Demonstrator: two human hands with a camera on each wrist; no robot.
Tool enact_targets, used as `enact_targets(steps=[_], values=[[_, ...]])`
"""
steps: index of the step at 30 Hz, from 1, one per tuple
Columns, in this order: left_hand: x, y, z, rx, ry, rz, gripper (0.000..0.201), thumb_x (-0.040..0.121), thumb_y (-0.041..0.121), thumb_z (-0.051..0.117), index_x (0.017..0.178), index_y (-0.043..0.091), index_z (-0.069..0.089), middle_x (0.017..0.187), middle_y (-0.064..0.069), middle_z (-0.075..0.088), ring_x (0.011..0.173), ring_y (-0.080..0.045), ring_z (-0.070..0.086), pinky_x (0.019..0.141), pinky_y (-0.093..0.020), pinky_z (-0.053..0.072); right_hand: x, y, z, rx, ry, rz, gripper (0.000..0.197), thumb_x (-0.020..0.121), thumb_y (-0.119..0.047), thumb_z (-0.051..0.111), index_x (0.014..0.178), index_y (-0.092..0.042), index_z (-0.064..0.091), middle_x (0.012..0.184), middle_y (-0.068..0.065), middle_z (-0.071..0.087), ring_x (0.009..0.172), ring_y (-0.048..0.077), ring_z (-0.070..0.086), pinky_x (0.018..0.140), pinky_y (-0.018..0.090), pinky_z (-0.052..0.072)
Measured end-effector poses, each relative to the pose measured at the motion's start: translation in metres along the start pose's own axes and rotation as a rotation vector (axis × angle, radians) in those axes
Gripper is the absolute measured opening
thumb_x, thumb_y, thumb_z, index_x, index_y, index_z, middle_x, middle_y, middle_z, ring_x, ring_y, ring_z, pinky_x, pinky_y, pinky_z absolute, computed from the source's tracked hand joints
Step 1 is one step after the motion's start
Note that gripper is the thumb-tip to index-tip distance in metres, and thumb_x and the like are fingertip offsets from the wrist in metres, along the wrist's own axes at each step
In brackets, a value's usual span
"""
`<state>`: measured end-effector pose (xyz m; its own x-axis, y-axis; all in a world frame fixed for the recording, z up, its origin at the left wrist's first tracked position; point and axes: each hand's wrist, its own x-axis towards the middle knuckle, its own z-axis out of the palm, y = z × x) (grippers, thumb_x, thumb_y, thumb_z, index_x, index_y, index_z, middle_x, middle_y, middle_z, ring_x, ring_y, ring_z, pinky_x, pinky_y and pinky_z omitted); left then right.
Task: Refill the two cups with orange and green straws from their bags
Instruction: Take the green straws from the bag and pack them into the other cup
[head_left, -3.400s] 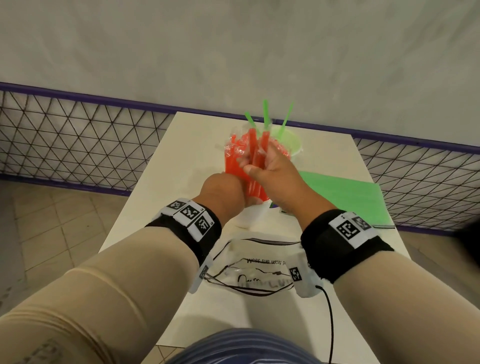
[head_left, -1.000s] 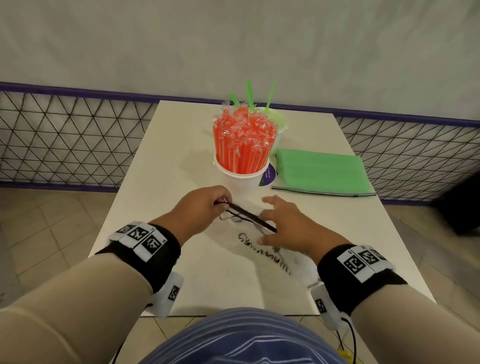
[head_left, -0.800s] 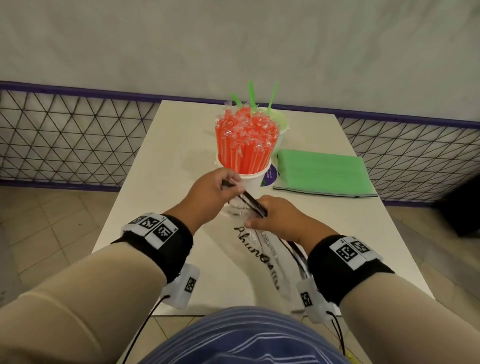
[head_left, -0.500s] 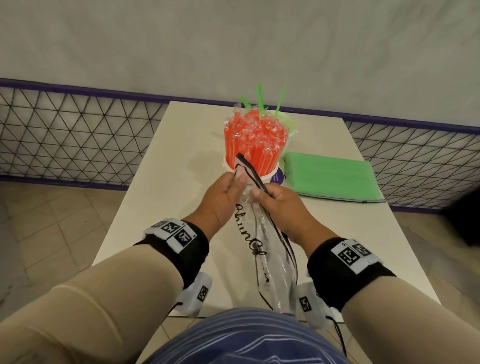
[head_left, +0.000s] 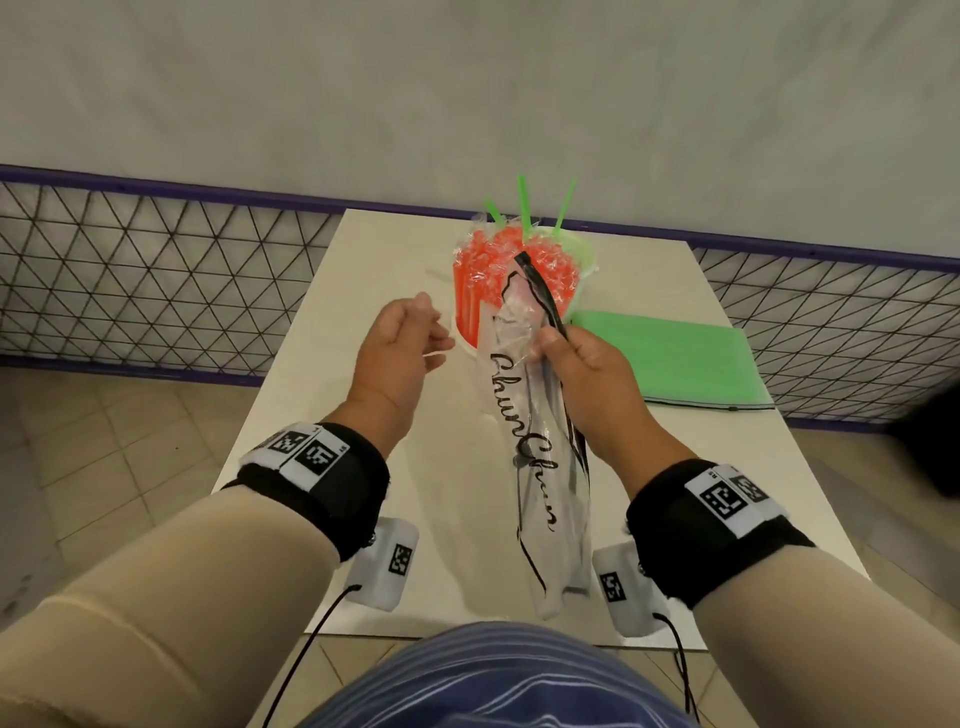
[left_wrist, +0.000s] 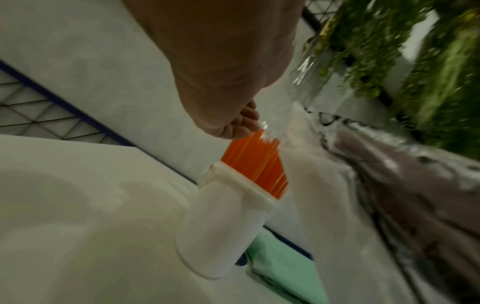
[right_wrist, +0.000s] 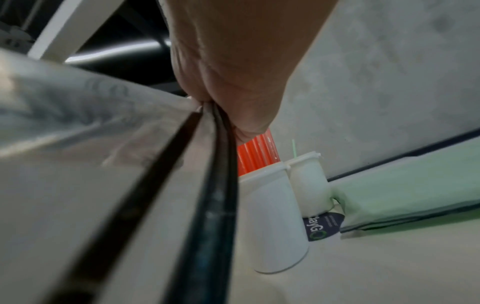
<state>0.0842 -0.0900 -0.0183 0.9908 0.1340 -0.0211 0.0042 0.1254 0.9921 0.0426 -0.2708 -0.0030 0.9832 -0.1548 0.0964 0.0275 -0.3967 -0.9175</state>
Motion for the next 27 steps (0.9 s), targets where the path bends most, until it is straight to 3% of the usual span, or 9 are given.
enact_targets(steps=[2, 7, 10, 15, 19, 21, 23, 25, 27], values=[[-0.007, 0.011, 0.008, 0.031, -0.103, 0.057, 0.015, 0.097, 0.029, 0.053, 0.087, 0.019, 0.059, 0.082, 0.002, 0.065, 0.082, -0.015, 0.063, 0.079, -0.035, 0.053, -0.002, -0.004, 0.002, -0.049, -0.036, -0.053, 0.032, 0.099, -0.035, 0.049, 0.084, -0.012, 0.066, 0.091, 0.015, 0.067, 0.083, 0.026, 0.06, 0.081, 0.036, 0.048], [-0.015, 0.023, 0.024, 0.201, -0.066, 0.212, 0.019, 0.094, 0.025, 0.06, 0.078, 0.015, 0.064, 0.071, 0.0, 0.062, 0.066, -0.012, 0.054, 0.067, -0.031, 0.048, -0.004, -0.016, 0.006, -0.16, -0.045, -0.164, 0.032, 0.099, -0.032, 0.051, 0.087, -0.007, 0.067, 0.084, 0.014, 0.066, 0.077, 0.021, 0.058, 0.075, 0.033, 0.048], [-0.005, 0.03, 0.021, 0.126, 0.062, 0.134, 0.022, 0.094, 0.02, 0.06, 0.072, 0.019, 0.061, 0.07, 0.005, 0.064, 0.065, -0.009, 0.056, 0.07, -0.029, 0.051, 0.002, -0.021, -0.002, -0.097, 0.066, -0.101, 0.025, 0.099, -0.033, 0.05, 0.082, -0.024, 0.067, 0.077, -0.001, 0.065, 0.07, 0.012, 0.056, 0.065, 0.023, 0.046], [0.015, 0.04, 0.003, -0.105, 0.278, -0.035, 0.024, 0.096, 0.031, 0.058, 0.077, 0.017, 0.06, 0.077, -0.001, 0.066, 0.075, -0.015, 0.065, 0.071, -0.025, 0.055, 0.013, -0.025, -0.019, 0.026, 0.248, -0.03, 0.025, 0.097, -0.037, 0.051, 0.083, -0.025, 0.068, 0.077, -0.003, 0.065, 0.074, 0.015, 0.057, 0.071, 0.032, 0.05], [-0.006, 0.043, 0.018, -0.157, 0.069, -0.159, 0.036, 0.092, 0.051, 0.054, 0.107, 0.018, 0.051, 0.104, -0.008, 0.067, 0.093, -0.023, 0.068, 0.079, -0.035, 0.059, 0.014, -0.033, -0.014, 0.124, 0.347, -0.043, 0.027, 0.098, -0.035, 0.051, 0.076, -0.025, 0.063, 0.069, -0.009, 0.058, 0.065, 0.007, 0.05, 0.064, 0.027, 0.045], [-0.022, 0.038, 0.027, -0.077, -0.045, -0.169, 0.034, 0.089, 0.048, 0.061, 0.1, 0.021, 0.044, 0.109, -0.013, 0.064, 0.096, -0.028, 0.067, 0.08, -0.041, 0.06, 0.017, -0.037, -0.014, 0.148, 0.409, -0.065, 0.024, 0.096, -0.04, 0.051, 0.084, -0.026, 0.066, 0.08, -0.007, 0.064, 0.074, 0.01, 0.058, 0.075, 0.034, 0.053], [-0.035, 0.032, 0.035, 0.019, -0.137, -0.134, 0.031, 0.087, 0.041, 0.066, 0.095, 0.023, 0.042, 0.103, -0.01, 0.066, 0.089, -0.024, 0.068, 0.071, -0.036, 0.058, 0.018, -0.038, -0.014, 0.116, 0.427, -0.1, 0.028, 0.09, -0.051, 0.051, 0.086, -0.028, 0.066, 0.092, 0.0, 0.066, 0.086, 0.018, 0.062, 0.084, 0.044, 0.053], [-0.039, 0.027, 0.039, 0.048, -0.168, -0.125, 0.028, 0.085, 0.032, 0.07, 0.099, 0.023, 0.046, 0.103, -0.004, 0.069, 0.09, -0.019, 0.068, 0.071, -0.036, 0.057, 0.015, -0.04, -0.012, 0.182, 0.354, -0.122, 0.025, 0.087, -0.054, 0.057, 0.091, -0.032, 0.067, 0.102, 0.002, 0.065, 0.095, 0.019, 0.064, 0.089, 0.046, 0.053], [-0.038, 0.029, 0.041, 0.025, -0.155, -0.142, 0.026, 0.082, 0.027, 0.067, 0.102, 0.019, 0.052, 0.103, -0.004, 0.071, 0.095, -0.021, 0.069, 0.08, -0.042, 0.059, 0.01, -0.041, -0.011, 0.307, 0.178, -0.125, 0.021, 0.086, -0.043, 0.065, 0.104, -0.031, 0.068, 0.111, 0.0, 0.067, 0.103, 0.015, 0.065, 0.095, 0.042, 0.052]])
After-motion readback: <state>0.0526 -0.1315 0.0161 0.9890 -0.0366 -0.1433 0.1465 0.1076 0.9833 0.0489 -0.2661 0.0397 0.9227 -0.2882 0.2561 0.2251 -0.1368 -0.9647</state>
